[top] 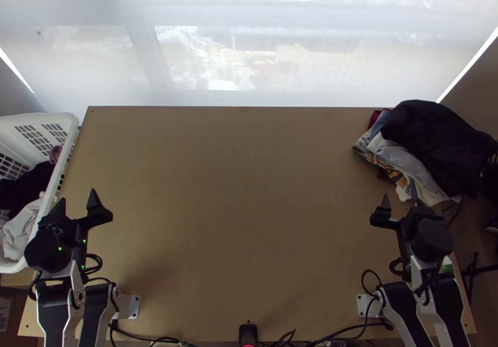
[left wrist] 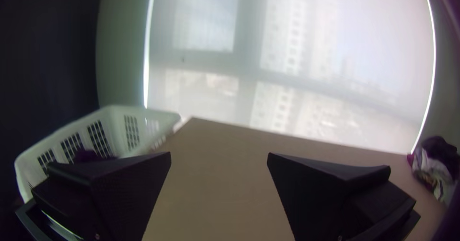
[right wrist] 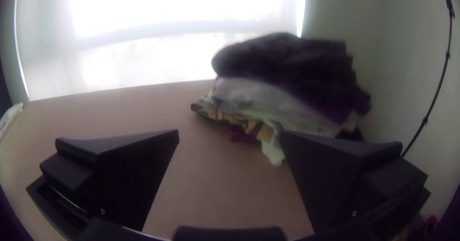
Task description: Fold the t-shirt
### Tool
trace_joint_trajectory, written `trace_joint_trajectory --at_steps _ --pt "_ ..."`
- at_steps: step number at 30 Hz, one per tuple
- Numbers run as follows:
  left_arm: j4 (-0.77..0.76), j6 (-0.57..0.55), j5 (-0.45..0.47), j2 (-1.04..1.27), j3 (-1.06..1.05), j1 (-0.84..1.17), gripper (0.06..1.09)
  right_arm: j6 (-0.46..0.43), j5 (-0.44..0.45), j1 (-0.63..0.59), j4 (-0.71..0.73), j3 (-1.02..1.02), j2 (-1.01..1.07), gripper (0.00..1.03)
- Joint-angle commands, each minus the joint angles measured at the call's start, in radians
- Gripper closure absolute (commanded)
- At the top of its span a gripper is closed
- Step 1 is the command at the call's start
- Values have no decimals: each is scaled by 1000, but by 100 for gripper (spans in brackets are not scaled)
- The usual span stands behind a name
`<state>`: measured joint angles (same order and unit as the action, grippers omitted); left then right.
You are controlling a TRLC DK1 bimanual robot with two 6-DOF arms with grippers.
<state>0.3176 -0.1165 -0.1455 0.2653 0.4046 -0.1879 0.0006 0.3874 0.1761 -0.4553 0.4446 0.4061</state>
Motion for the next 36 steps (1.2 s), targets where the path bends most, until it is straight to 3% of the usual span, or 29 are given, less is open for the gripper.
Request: trace_joint_trajectory --at_steps 1,10,15,17,21,28,32,36 --pt "72 -87 -146 72 183 99 10 -97 54 138 -57 155 217 5" --pt "202 -110 -151 261 330 -104 10 -103 11 175 -178 295 301 5" --pt "135 -121 -117 387 367 -285 10 -100 5 184 -223 322 327 5" --pt "78 -81 -115 460 382 -312 10 -100 5 188 -235 324 330 5" --pt "84 126 -115 696 514 -312 10 -100 5 188 -267 325 330 5" --pt "120 69 -106 1037 755 -412 11 -108 7 192 -293 327 338 5" --pt "112 152 -97 1192 887 -486 11 -123 7 192 -302 329 350 5" --pt "123 107 -95 1401 1048 -605 11 -139 7 194 -310 330 359 5"
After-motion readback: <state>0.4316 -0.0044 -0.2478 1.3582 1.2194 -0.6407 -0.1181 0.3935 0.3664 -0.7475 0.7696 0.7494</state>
